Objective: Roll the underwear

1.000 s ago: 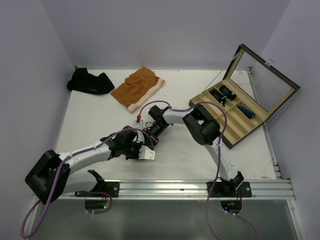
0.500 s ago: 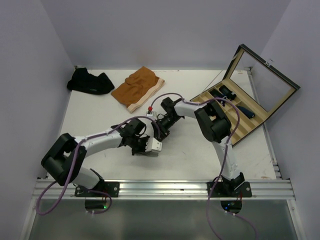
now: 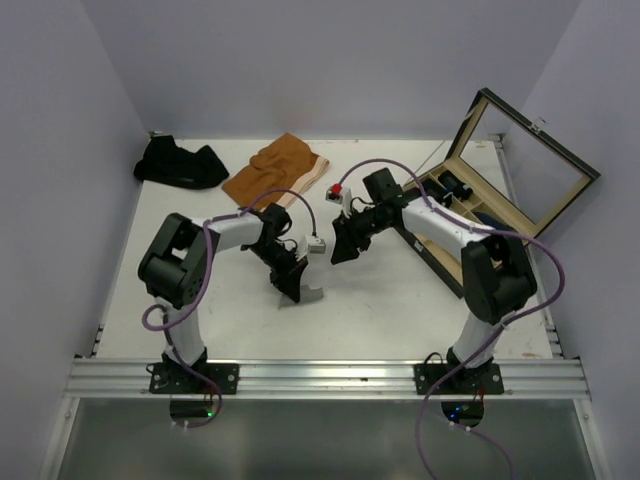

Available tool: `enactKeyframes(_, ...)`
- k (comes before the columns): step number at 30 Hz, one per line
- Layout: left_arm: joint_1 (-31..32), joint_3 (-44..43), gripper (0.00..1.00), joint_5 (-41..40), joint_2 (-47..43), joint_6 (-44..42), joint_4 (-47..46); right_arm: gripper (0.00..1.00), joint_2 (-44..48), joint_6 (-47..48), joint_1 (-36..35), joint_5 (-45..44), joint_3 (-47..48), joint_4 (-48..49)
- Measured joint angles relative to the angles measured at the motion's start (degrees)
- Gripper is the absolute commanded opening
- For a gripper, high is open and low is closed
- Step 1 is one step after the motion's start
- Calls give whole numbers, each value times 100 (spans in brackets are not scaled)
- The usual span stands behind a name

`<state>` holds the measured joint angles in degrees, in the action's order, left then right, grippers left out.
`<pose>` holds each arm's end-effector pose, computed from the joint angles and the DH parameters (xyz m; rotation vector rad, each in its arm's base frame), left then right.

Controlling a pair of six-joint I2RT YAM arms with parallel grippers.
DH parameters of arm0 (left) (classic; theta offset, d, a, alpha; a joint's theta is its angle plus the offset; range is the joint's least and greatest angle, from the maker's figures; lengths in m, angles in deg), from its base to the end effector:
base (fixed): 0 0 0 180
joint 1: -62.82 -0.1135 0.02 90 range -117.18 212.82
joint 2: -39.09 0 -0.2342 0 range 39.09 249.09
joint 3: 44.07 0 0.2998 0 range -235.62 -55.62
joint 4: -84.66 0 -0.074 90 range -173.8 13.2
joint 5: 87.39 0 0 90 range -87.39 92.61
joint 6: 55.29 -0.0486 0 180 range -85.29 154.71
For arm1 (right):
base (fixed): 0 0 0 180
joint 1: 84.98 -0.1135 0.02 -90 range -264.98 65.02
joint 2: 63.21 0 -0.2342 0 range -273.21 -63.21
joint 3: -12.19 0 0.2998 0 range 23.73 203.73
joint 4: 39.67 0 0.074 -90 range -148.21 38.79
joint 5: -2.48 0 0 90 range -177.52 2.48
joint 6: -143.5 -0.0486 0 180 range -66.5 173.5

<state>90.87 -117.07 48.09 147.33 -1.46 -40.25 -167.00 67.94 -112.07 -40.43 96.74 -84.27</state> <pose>0.2816 -0.1893 0.0549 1.5134 2.4181 -1.1932 0.3453 0.2166 0.1460 -1.1439 2.2897 1.1681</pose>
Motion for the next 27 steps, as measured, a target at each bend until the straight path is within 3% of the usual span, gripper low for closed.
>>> enactKeyframes(6, -293, -778, 0, 828, 1005, 57, 968, 51, 542, 549, -319, -420, -11, 92)
enactKeyframes(13, -603, -1517, 0, 1425, 2028, 39, 2103, 61, 542, 1360, -1899, -1386, -22, 192)
enactKeyframes(18, -667, -1554, 0, 1451, 2216, 28, 2476, 62, 540, 1722, -2632, -1895, -308, 610)
enactKeyframes(27, -673, -1558, 0, 1419, 2317, 11, 2671, 61, 249, 2166, -2942, -2524, -719, 1270)
